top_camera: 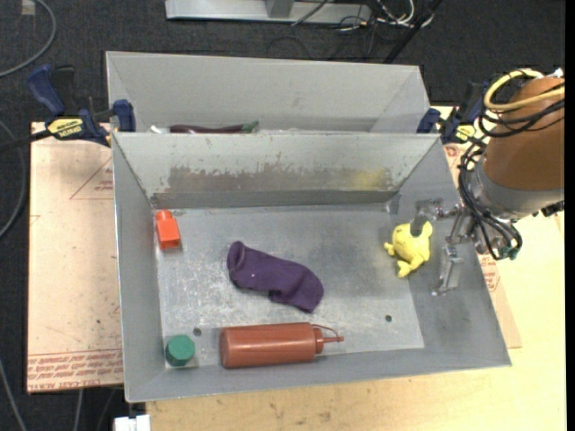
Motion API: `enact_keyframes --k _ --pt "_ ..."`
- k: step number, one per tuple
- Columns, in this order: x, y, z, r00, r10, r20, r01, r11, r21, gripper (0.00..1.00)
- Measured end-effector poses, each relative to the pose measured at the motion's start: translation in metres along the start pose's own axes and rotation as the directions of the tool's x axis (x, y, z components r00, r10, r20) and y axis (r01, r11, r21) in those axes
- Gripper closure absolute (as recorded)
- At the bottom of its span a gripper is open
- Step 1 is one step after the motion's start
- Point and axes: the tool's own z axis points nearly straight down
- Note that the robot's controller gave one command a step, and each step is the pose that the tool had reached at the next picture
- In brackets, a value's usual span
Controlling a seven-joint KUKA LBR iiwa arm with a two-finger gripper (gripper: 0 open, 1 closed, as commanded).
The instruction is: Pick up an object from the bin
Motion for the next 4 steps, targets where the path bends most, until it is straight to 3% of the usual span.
enact_keyframes --k 1,2,3,4 --pt "-0.001 0.001 -0.005 1.000 -0.003 0.007 0.003 1.000 0.001 0.00" --pt "-0.053 0.013 0.078 0.991 0.137 0.003 -0.137 0.991 0.000 1.00" --pt "-0.053 0.013 0.079 0.991 0.137 0.002 -0.137 0.991 0.000 0.00" --pt "-0.053 0.013 0.079 0.991 0.137 0.002 -0.137 0.991 0.000 0.00"
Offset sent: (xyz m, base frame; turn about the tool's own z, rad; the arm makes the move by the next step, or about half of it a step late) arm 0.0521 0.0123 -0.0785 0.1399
